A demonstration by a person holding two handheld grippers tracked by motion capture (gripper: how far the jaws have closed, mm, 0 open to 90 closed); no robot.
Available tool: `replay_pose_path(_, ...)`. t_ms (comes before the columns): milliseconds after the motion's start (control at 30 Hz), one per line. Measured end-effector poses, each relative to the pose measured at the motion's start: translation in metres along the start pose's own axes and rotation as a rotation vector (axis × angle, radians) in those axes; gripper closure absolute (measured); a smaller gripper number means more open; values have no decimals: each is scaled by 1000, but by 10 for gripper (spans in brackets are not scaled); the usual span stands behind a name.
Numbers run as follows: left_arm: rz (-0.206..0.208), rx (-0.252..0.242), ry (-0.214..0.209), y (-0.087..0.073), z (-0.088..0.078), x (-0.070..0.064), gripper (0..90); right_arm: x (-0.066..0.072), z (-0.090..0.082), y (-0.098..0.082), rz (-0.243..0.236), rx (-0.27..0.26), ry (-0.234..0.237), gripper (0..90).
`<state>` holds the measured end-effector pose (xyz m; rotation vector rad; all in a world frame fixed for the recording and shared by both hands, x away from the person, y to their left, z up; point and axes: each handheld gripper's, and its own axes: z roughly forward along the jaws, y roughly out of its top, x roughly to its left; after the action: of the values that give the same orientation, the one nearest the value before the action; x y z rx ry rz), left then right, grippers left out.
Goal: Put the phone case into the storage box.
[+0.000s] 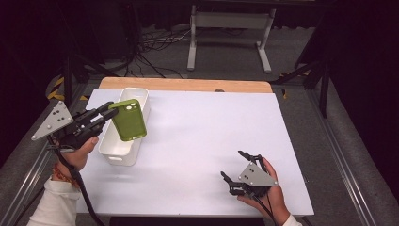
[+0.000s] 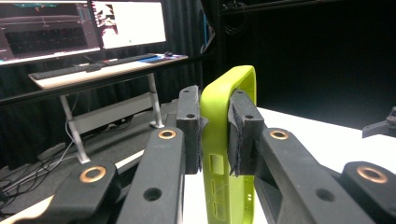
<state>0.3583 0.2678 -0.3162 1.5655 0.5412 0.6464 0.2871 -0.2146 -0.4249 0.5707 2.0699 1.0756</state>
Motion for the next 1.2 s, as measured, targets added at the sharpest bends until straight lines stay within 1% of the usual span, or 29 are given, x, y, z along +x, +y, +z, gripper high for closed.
replay_pose_path(100,-7,0,9,-1,-1,2,774,0,0,0,-2,0,1,158)
replay_pose_path(200,-3,4,13,-1,-2,4,774,0,0,0,-1,0,1,158)
replay_pose_path(267,2,7,24,-2,-3,5,774,0,0,0,-2,0,1,158)
replay_pose_path(467,0,10,37,-3,-4,8,774,1,1,0,-2,1,3,158)
replay_pose_path(733,13,25,63,-6,-2,8,774,1,1,0,-3,-1,2,158)
replay_pose_path(900,18,39,72,-8,-1,11,774,1,1,0,-4,0,2,158)
replay_pose_path(1033,11,31,77,-8,-3,12,774,0,1,0,-2,-1,3,158)
replay_pose_path(1200,20,38,84,-8,-2,15,774,1,2,0,-2,2,6,158)
